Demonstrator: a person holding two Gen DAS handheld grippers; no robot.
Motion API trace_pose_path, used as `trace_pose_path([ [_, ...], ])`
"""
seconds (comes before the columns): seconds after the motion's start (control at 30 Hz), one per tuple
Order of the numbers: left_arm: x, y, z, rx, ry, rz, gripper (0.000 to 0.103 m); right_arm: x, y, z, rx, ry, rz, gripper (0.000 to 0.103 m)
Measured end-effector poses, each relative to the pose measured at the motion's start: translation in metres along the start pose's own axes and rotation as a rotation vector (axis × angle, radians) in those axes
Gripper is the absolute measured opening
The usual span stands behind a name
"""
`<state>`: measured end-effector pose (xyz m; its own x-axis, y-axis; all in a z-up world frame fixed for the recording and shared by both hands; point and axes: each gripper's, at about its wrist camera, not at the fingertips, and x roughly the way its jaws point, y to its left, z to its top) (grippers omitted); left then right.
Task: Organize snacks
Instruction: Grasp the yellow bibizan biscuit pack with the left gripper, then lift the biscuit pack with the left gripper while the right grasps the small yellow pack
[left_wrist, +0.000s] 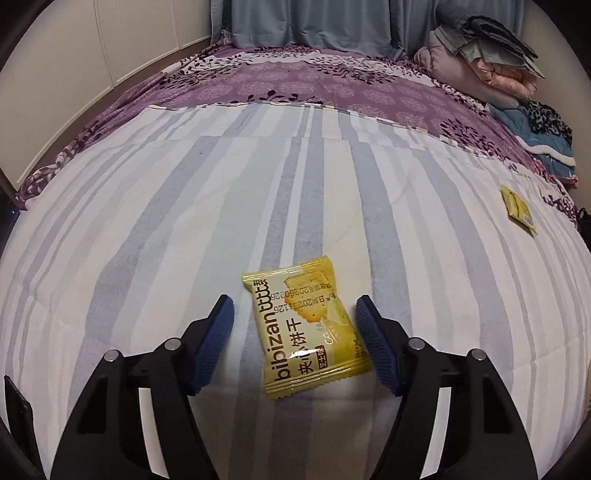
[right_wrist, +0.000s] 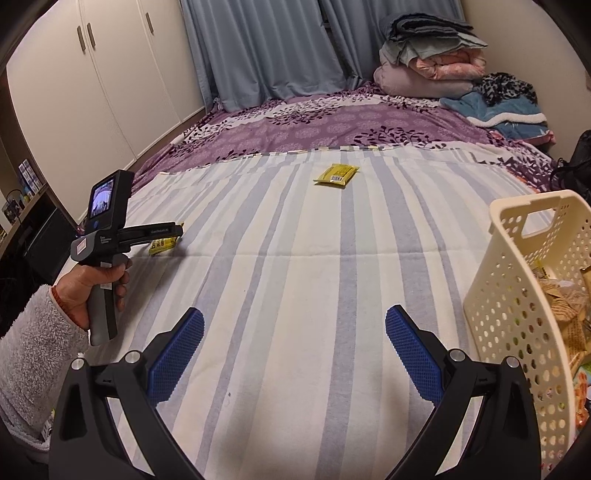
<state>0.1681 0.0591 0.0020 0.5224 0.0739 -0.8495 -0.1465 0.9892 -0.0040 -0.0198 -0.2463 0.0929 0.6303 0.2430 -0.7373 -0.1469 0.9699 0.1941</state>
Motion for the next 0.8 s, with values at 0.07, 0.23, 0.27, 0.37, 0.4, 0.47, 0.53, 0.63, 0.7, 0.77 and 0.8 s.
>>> trace_pose_path([
  [0.07,0.0,-0.001,0.0,0.01,-0.007,-0.003,0.059,0.005,0.002,0.002,-0.006,0.004,0.011,0.098],
  [0.23,-0.003,0.005,-0.001,-0.005,-0.015,-0.027,0.05,0.022,0.008,0.012,-0.022,0.015,0.025,0.098],
  [0.27,-0.004,0.006,-0.002,-0.006,-0.016,-0.033,0.05,0.026,0.008,0.015,-0.025,0.014,0.023,0.098],
  [0.37,-0.008,0.009,-0.006,-0.004,-0.026,-0.042,0.05,0.042,0.008,0.026,-0.018,0.015,0.021,0.098],
  [0.4,-0.01,0.01,-0.008,-0.003,-0.03,-0.049,0.05,0.05,0.007,0.031,-0.012,0.019,0.015,0.098],
  [0.47,-0.013,0.013,-0.01,-0.001,-0.037,-0.059,0.05,0.065,0.004,0.042,0.012,0.027,0.032,0.098],
  [0.53,-0.019,0.017,-0.012,-0.008,-0.048,-0.072,0.049,0.081,-0.002,0.053,0.041,0.038,0.019,0.098],
  [0.63,-0.028,0.022,-0.012,-0.016,-0.072,-0.085,0.049,0.115,-0.016,0.071,0.087,0.077,-0.02,0.098],
  [0.7,-0.034,0.023,-0.012,-0.013,-0.087,-0.095,0.049,0.135,-0.025,0.082,0.107,0.082,-0.047,0.098],
  [0.77,-0.039,0.024,-0.012,-0.014,-0.096,-0.109,0.049,0.155,-0.034,0.094,0.133,0.104,-0.068,0.098],
  [0.8,-0.042,0.025,-0.013,-0.015,-0.099,-0.115,0.049,0.163,-0.037,0.1,0.141,0.111,-0.07,0.098],
])
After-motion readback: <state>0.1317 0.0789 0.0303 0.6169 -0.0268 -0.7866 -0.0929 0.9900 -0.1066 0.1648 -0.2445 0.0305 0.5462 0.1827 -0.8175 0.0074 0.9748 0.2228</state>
